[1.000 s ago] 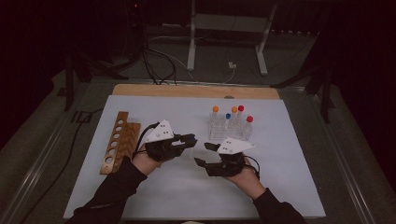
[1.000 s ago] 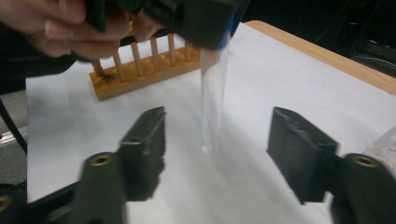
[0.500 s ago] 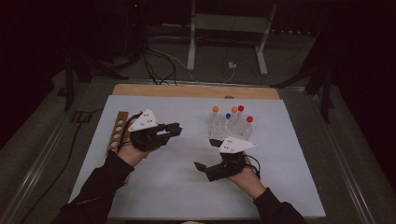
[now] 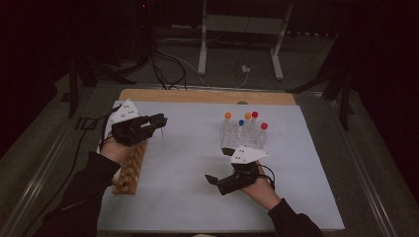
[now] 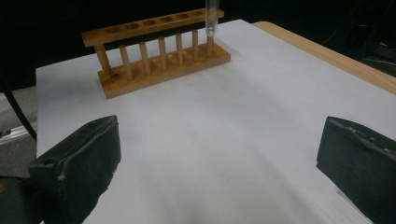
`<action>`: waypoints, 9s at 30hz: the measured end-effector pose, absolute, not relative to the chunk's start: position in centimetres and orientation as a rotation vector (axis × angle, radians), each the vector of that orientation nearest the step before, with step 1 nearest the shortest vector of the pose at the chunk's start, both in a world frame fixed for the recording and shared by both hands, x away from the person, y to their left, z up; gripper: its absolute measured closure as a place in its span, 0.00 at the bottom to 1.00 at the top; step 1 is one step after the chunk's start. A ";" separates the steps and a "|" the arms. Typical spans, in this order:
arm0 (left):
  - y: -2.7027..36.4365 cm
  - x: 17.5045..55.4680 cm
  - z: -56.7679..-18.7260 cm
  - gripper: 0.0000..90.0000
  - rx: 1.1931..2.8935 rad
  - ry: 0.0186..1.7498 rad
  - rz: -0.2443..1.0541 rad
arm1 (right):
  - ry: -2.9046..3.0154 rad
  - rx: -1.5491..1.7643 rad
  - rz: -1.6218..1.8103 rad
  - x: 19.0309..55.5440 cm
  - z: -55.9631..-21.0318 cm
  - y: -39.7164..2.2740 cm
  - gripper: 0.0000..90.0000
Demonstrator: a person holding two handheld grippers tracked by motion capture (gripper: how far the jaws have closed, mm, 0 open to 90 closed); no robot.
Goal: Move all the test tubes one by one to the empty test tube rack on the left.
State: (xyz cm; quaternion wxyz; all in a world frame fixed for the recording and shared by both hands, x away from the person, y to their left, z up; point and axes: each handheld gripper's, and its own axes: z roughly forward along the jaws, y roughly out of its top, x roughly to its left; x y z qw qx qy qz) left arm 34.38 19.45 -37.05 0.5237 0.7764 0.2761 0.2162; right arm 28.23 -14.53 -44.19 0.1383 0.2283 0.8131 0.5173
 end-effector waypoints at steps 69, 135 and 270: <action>30.0 38.3 -44.7 0.86 1.731 1.092 0.613 | 2.390 0.647 1.520 28.5 -44.4 -14.6 0.00; 16.6 27.3 -43.9 0.03 1.843 0.638 0.321 | 2.014 0.952 1.312 32.4 -43.3 -19.2 0.00; 12.8 27.4 -43.1 0.05 1.921 0.495 0.189 | 2.334 0.841 1.213 28.8 -44.0 -15.0 0.85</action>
